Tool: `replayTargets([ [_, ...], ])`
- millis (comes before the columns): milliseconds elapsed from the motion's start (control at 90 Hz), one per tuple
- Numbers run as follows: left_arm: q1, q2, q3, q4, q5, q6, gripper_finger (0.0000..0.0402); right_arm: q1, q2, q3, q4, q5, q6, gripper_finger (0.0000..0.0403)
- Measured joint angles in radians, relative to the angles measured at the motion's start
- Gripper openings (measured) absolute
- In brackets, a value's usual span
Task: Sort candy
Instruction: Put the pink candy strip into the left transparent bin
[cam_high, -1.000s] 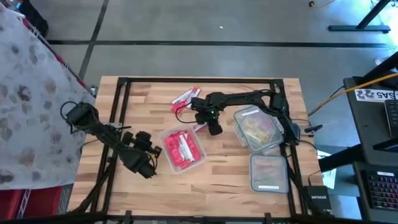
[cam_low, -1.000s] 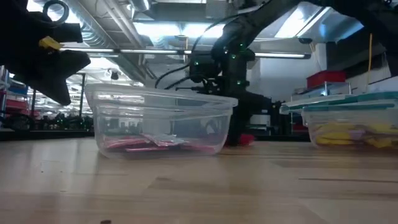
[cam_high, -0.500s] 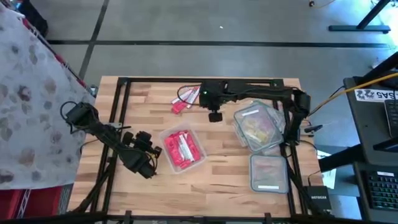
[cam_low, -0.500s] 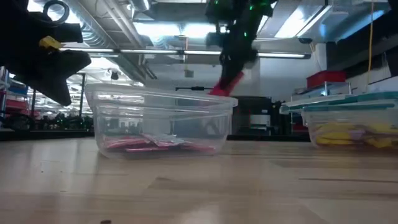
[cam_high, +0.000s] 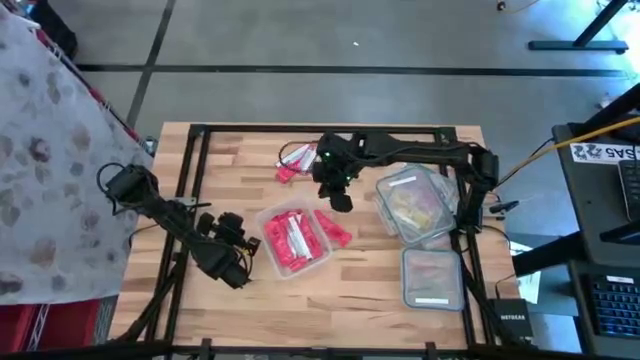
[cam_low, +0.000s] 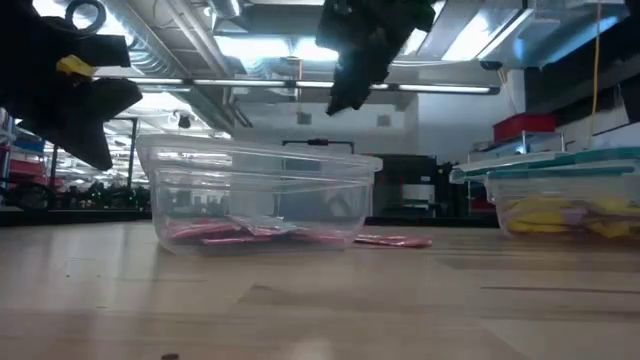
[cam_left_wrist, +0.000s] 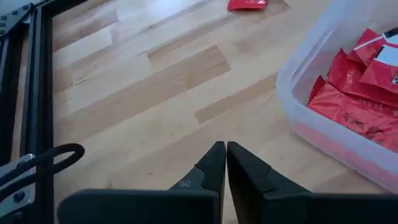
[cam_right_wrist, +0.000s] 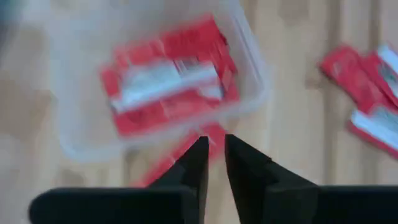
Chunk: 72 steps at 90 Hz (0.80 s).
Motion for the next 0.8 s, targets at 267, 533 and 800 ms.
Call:
replayTargets([
  [267, 0.001, 0.0, 0.0, 0.003, -0.007, 0.0, 0.0, 0.069, 0.066, -0.051, -0.147, 0.01, 0.019, 0.02],
  [533, 0.001, 0.0, 0.0, -0.002, -0.043, 0.007, 0.0, 0.213, 0.073, -0.285, 0.009, 0.214, 0.32, 0.028],
  [800, 0.003, -0.001, 0.0, 0.002, -0.053, 0.034, 0.0, 0.29, 0.066, -0.425, 0.27, 0.328, 0.559, 0.0251],
])
